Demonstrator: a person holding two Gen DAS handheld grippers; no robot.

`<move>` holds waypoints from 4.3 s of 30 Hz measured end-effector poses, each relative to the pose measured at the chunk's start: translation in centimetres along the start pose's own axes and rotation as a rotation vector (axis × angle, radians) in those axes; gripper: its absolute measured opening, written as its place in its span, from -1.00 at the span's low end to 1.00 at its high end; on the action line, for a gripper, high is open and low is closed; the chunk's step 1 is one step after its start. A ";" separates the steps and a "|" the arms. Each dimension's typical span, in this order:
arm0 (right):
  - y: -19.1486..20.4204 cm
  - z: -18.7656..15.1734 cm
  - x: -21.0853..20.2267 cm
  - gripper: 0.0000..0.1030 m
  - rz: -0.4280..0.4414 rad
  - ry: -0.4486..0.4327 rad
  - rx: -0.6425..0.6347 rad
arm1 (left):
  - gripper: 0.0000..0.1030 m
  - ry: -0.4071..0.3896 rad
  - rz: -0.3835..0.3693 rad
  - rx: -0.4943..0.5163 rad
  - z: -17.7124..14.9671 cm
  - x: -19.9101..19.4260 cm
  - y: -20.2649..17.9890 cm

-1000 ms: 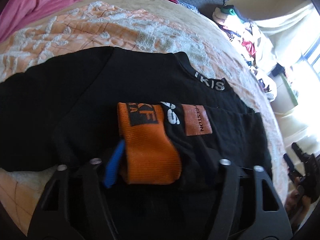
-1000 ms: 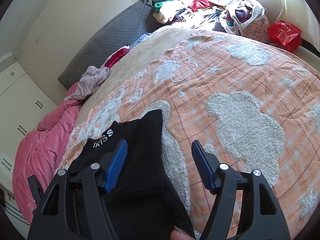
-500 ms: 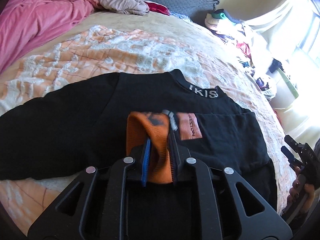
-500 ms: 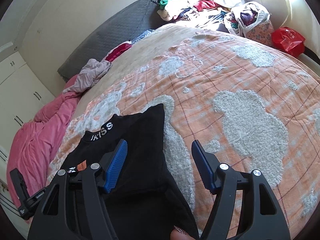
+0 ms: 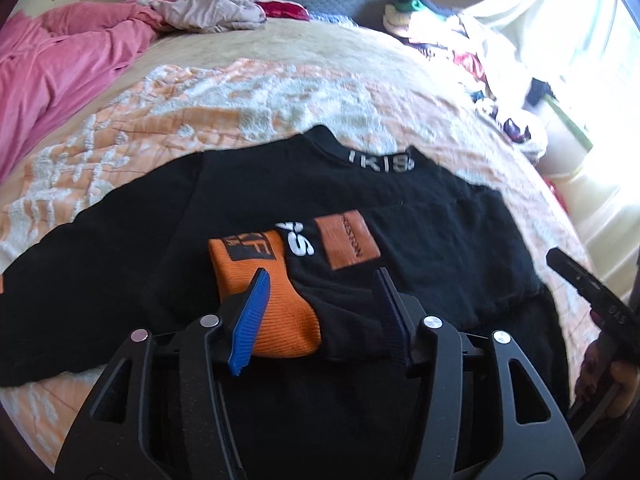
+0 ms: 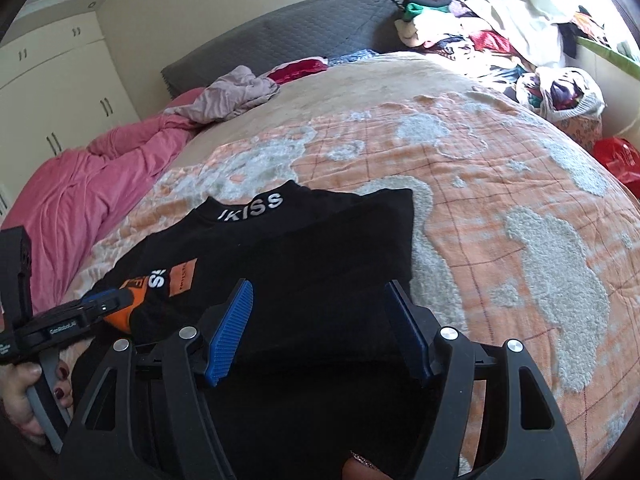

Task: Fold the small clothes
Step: 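Lay the held cuff onto the sweatshirt body with the left tool and open, then move the left tool to the orange cuff of the other sleeve, then grasp the other orange cuff with the left tool and lift it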

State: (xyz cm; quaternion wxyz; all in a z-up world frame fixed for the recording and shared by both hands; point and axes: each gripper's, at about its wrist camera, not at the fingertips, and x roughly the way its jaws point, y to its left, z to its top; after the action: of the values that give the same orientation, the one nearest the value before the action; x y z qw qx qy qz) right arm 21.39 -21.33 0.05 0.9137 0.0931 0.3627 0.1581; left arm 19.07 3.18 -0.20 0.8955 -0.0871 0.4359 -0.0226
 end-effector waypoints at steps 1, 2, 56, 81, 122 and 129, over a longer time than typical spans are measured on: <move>0.6 -0.2 0.2 0.30 0.005 0.009 -0.018 | -0.04 0.017 0.005 0.012 -0.2 0.5 -0.1; 1.0 -0.3 0.4 0.31 0.012 0.018 -0.034 | 0.03 0.033 0.005 0.017 -0.4 0.9 -0.1; 7.6 -1.9 -0.2 0.91 0.039 -0.030 -0.184 | 0.81 -0.101 0.050 -0.213 -4.6 -6.0 10.7; 20.6 -4.6 2.1 0.91 0.147 0.052 -0.384 | 0.81 -0.245 0.221 -0.475 -7.7 -11.5 19.5; 27.0 -5.4 5.7 0.91 0.211 0.153 -0.285 | 0.81 -0.283 0.104 -0.948 -13.2 -12.2 26.9; 26.6 -5.2 5.7 0.91 0.206 0.150 -0.292 | 0.81 -0.319 0.115 -0.968 -13.0 -11.5 28.5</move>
State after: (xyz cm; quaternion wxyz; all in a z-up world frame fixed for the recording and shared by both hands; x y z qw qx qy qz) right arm 15.81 5.85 0.23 0.8668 -0.0158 0.3918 0.3082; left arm 0.78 30.76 -4.16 0.8078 -0.4699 0.2585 0.2447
